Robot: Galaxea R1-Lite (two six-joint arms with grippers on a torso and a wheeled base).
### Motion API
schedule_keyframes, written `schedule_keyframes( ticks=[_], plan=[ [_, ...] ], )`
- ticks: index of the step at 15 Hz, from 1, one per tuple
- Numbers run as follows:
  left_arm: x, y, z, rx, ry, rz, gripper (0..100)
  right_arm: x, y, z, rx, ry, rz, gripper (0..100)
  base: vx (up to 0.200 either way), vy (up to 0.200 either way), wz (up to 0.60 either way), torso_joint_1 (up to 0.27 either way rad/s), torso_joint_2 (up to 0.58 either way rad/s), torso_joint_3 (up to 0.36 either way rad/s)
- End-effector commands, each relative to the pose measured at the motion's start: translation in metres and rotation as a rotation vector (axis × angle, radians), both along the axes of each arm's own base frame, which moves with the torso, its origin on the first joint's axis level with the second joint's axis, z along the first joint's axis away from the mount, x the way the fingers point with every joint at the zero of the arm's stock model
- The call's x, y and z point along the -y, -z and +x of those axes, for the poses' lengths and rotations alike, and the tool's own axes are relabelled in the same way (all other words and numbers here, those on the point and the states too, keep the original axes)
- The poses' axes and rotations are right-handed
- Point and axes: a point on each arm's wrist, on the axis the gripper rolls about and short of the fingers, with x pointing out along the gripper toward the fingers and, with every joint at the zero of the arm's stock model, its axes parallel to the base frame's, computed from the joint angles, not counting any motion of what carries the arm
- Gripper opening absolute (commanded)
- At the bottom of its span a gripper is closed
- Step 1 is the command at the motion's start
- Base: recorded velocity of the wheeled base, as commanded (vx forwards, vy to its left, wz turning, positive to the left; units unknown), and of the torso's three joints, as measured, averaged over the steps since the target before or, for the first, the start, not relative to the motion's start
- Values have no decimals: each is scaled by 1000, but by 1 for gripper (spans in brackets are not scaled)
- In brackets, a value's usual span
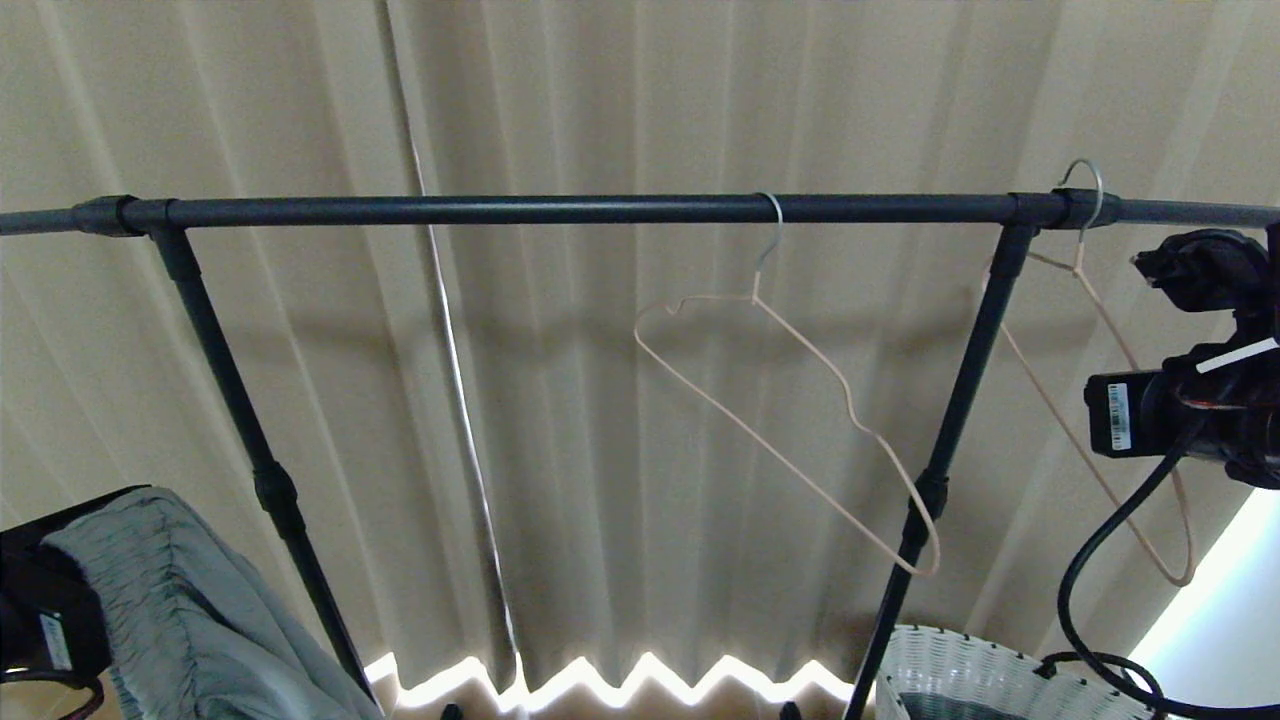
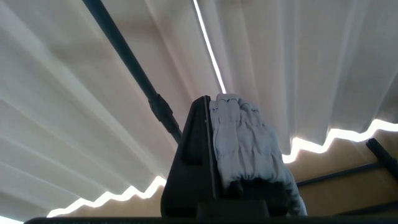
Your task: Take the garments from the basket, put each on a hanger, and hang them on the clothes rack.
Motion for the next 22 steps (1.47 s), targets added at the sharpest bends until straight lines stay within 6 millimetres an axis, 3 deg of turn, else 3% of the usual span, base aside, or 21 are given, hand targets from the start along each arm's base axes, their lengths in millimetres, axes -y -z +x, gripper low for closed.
schedule_keyframes(
  ticks=[1,14,22],
  plan=[
    [0,0,0,1,0,0,0,4,-10,-12,58,-9,19,0,0,0,0,0,0,0],
    [0,4,-1,-7,8,43,0,13,1,-52,99,-143,123,0,0,0,0,0,0,0],
    [0,5,-2,-7,11,61,0,14,8,-56,79,-139,127,0,-200,0,0,1,2,6]
  ],
)
